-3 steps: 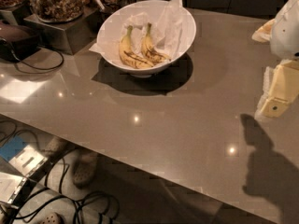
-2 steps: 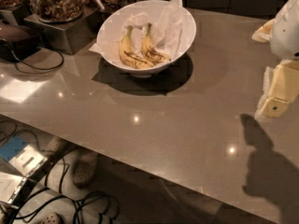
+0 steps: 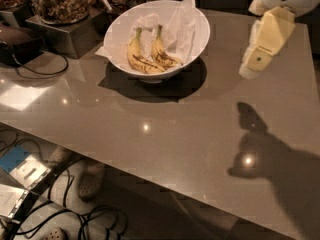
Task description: Pick banana from white bowl
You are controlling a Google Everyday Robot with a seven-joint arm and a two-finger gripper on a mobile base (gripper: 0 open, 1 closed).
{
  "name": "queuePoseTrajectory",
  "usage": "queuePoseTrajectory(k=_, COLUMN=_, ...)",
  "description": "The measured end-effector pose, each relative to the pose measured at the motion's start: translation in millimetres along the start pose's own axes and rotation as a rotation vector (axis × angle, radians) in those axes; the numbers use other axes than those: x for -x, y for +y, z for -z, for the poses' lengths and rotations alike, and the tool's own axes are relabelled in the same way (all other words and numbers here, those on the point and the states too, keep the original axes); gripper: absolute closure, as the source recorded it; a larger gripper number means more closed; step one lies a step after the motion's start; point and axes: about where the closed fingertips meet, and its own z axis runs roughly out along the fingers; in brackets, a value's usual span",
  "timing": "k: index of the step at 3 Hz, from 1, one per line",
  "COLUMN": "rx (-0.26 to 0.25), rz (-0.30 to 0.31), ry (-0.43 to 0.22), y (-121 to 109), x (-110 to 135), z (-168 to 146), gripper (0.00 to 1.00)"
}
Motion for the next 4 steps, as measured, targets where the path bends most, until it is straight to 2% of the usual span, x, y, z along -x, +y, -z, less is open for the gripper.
queuePoseTrajectory(k=1, rx=-0.031, rz=0.011, ry=-0.030, y=-7.4, x=12.2, z=3.0, gripper=0.00)
queuePoseTrajectory(k=2, rx=-0.023, rz=0.026, ry=-0.013, y=-24.3, x=32.9, z=-9.2, gripper=0.00)
queuePoseTrajectory(k=3, rx=-0.041, rz=0.073, ry=0.030, y=-49.3, x=80.6, z=-32.6, gripper=0.00)
queuePoseTrajectory(k=4, rx=-0.064, rz=0.103, ry=0.001, y=-54.0, x=105.0, z=-37.3, gripper=0.00)
